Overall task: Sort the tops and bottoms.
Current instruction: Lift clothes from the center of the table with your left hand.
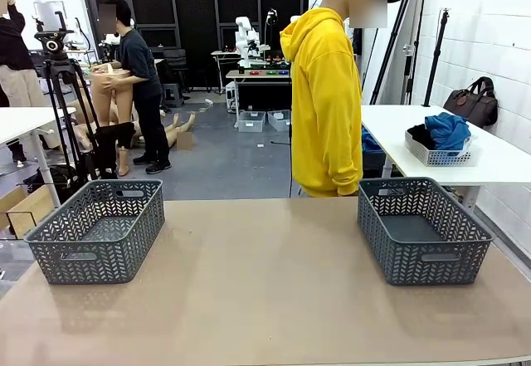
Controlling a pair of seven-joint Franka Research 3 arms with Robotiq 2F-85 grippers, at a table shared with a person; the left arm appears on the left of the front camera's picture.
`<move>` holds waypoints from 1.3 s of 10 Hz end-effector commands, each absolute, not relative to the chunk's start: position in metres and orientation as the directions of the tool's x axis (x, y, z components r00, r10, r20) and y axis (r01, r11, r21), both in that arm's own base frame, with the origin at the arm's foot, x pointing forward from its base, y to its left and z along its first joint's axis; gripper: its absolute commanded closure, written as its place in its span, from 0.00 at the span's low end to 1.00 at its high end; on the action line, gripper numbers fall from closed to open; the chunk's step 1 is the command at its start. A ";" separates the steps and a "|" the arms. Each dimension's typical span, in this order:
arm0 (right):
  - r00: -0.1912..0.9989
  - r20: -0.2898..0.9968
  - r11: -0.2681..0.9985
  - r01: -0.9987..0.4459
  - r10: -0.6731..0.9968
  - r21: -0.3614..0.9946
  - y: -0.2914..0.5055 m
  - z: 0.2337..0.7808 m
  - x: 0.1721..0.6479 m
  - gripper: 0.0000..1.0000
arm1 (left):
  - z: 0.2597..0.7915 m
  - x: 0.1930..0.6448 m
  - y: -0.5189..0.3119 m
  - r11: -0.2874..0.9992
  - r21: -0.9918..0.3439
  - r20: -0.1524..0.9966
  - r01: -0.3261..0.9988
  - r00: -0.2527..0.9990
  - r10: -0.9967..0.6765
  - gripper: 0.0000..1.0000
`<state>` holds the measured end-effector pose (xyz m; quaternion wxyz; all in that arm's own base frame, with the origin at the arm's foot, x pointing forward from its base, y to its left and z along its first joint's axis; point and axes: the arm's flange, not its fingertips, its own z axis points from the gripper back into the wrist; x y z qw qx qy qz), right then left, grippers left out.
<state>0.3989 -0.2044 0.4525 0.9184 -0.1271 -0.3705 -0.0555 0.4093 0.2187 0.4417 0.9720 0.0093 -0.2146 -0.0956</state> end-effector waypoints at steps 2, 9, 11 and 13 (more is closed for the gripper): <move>0.730 0.683 0.960 0.194 -0.003 -0.204 -0.208 0.454 0.396 0.00 | 0.452 0.408 0.216 0.977 0.073 0.435 0.199 0.875 -0.210 0.00; 0.730 0.683 0.960 0.194 -0.003 -0.204 -0.208 0.454 0.396 0.00 | 0.452 0.408 0.216 0.977 0.073 0.435 0.199 0.875 -0.210 0.00; 0.730 0.683 0.960 0.194 -0.003 -0.204 -0.208 0.454 0.396 0.00 | 0.452 0.408 0.216 0.977 0.073 0.435 0.199 0.875 -0.210 0.00; 0.730 0.683 0.960 0.194 -0.003 -0.204 -0.208 0.454 0.396 0.00 | 0.452 0.408 0.216 0.977 0.073 0.435 0.199 0.875 -0.210 0.00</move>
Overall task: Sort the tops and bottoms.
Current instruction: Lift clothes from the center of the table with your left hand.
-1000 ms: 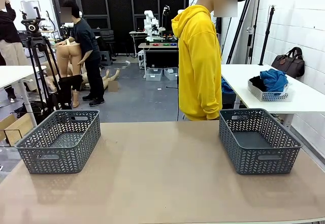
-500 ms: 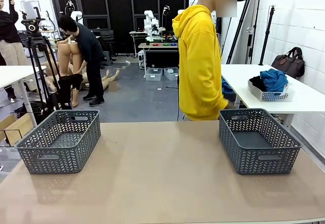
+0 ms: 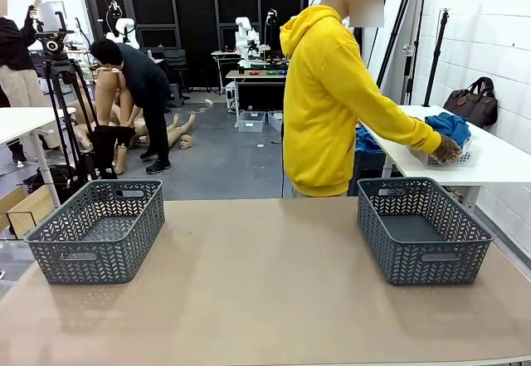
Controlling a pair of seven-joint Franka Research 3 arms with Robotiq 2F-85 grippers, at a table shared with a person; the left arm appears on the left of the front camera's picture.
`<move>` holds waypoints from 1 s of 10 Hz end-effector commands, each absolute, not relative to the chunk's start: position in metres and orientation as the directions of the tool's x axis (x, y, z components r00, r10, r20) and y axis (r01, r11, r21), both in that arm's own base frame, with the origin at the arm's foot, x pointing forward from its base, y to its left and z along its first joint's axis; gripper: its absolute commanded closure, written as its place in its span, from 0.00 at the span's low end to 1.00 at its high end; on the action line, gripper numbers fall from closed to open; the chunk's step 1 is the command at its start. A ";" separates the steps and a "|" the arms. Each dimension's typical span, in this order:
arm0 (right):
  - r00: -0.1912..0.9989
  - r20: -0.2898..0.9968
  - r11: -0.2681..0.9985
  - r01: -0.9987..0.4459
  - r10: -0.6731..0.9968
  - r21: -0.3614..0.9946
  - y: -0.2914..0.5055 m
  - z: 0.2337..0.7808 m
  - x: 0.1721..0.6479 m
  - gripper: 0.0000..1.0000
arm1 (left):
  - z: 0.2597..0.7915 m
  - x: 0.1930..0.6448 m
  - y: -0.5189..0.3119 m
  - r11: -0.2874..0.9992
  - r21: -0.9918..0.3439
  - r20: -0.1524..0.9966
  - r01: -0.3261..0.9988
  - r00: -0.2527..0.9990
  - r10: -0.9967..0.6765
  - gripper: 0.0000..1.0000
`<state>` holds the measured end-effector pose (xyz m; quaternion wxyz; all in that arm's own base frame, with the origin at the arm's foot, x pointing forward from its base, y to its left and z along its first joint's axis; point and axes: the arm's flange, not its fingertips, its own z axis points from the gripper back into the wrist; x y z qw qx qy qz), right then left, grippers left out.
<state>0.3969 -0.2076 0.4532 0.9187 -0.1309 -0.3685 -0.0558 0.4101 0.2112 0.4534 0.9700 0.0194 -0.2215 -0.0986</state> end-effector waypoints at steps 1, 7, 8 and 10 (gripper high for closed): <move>0.730 0.683 0.960 0.194 -0.003 -0.204 -0.208 0.454 0.396 0.00 | 0.452 0.408 0.216 0.977 0.073 0.435 0.199 0.875 -0.210 0.00; 0.730 0.683 0.960 0.194 -0.003 -0.204 -0.208 0.454 0.396 0.00 | 0.452 0.408 0.216 0.977 0.073 0.435 0.199 0.875 -0.210 0.00; 0.730 0.683 0.960 0.194 -0.003 -0.204 -0.208 0.454 0.396 0.00 | 0.452 0.408 0.216 0.977 0.073 0.435 0.199 0.875 -0.210 0.00; 0.730 0.683 0.960 0.194 -0.003 -0.204 -0.208 0.454 0.396 0.00 | 0.452 0.408 0.216 0.977 0.073 0.435 0.199 0.875 -0.210 0.00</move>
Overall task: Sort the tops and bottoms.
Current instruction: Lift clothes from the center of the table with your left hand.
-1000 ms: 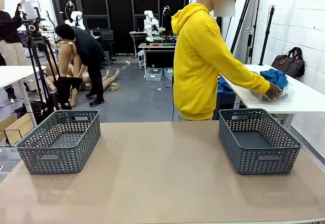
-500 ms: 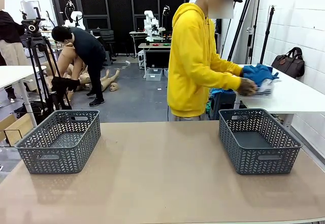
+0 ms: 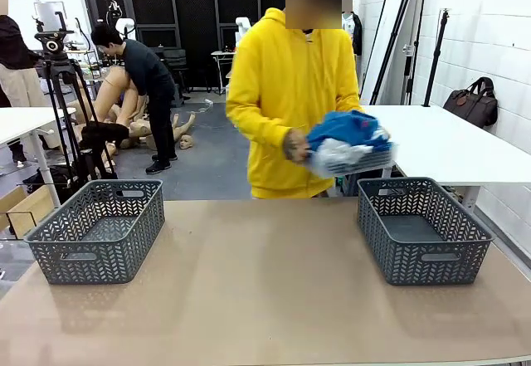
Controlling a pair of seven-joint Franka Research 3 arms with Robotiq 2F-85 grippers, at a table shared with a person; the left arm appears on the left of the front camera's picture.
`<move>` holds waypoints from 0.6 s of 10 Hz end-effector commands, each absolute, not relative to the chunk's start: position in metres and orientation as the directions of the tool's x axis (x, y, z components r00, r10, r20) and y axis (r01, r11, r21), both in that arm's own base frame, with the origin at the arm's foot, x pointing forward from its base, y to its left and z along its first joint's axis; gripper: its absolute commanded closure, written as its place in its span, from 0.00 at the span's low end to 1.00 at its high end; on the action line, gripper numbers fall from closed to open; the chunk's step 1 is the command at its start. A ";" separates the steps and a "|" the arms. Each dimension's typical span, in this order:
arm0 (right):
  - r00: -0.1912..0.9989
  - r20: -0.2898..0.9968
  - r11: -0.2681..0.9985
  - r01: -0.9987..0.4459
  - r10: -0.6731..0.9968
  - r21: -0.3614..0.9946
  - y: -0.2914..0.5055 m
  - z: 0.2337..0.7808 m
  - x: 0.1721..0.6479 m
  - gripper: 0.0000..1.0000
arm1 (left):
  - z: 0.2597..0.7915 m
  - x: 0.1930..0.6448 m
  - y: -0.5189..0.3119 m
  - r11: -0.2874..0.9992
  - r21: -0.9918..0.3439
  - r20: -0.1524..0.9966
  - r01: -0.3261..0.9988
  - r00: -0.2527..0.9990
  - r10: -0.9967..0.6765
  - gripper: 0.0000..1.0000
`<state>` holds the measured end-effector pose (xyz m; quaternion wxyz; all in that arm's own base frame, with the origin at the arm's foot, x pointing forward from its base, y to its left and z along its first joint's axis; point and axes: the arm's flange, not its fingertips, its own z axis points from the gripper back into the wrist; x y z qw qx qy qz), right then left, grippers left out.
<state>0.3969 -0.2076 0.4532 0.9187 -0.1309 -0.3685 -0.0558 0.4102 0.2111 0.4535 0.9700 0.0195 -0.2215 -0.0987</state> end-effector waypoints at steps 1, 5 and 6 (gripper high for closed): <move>0.730 0.683 0.960 0.194 -0.003 -0.204 -0.208 0.454 0.396 0.00 | 0.452 0.408 0.216 0.977 0.073 0.435 0.199 0.875 -0.210 0.00; 0.730 0.683 0.960 0.194 -0.003 -0.204 -0.208 0.454 0.396 0.00 | 0.452 0.408 0.216 0.977 0.073 0.435 0.199 0.875 -0.210 0.00; 0.730 0.683 0.960 0.194 -0.003 -0.204 -0.208 0.454 0.396 0.00 | 0.452 0.408 0.216 0.977 0.073 0.435 0.199 0.875 -0.210 0.00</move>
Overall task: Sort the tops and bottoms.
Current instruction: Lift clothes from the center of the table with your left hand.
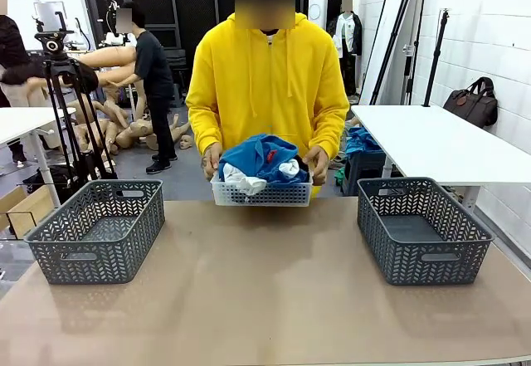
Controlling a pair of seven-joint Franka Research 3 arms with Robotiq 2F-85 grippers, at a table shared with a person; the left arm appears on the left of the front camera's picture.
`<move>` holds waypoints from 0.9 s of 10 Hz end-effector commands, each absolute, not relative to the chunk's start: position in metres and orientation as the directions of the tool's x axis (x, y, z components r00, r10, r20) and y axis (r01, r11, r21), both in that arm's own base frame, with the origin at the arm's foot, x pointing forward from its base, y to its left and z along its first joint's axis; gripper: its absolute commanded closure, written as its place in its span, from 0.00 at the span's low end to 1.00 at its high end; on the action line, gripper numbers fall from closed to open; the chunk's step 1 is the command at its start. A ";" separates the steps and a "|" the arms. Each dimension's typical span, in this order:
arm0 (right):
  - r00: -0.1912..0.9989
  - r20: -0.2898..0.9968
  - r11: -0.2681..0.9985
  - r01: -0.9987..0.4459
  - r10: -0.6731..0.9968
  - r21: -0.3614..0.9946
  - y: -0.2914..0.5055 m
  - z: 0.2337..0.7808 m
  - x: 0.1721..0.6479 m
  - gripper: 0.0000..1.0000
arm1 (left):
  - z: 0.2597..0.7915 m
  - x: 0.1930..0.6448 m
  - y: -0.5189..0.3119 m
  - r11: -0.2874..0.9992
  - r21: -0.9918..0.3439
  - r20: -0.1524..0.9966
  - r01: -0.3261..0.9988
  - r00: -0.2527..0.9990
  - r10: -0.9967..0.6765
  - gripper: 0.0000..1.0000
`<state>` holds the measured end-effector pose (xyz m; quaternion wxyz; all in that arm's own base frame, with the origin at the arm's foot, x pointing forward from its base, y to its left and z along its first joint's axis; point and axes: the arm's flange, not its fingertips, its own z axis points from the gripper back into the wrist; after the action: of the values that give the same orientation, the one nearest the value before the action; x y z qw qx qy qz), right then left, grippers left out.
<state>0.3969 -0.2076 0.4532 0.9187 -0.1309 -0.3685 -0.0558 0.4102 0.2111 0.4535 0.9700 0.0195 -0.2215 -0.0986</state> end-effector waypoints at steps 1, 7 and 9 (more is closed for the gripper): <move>0.730 0.683 0.960 0.194 -0.003 -0.204 -0.208 0.454 0.396 0.00 | 0.452 0.408 0.216 0.977 0.073 0.435 0.199 0.875 -0.210 0.00; 0.730 0.683 0.960 0.194 -0.003 -0.204 -0.208 0.454 0.396 0.00 | 0.452 0.408 0.216 0.977 0.073 0.435 0.199 0.875 -0.210 0.00; 0.730 0.683 0.960 0.194 -0.003 -0.204 -0.208 0.454 0.396 0.00 | 0.452 0.408 0.216 0.977 0.073 0.435 0.199 0.875 -0.210 0.00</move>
<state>0.3969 -0.2076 0.4532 0.9187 -0.1309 -0.3684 -0.0558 0.4101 0.2112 0.4535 0.9700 0.0195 -0.2215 -0.0985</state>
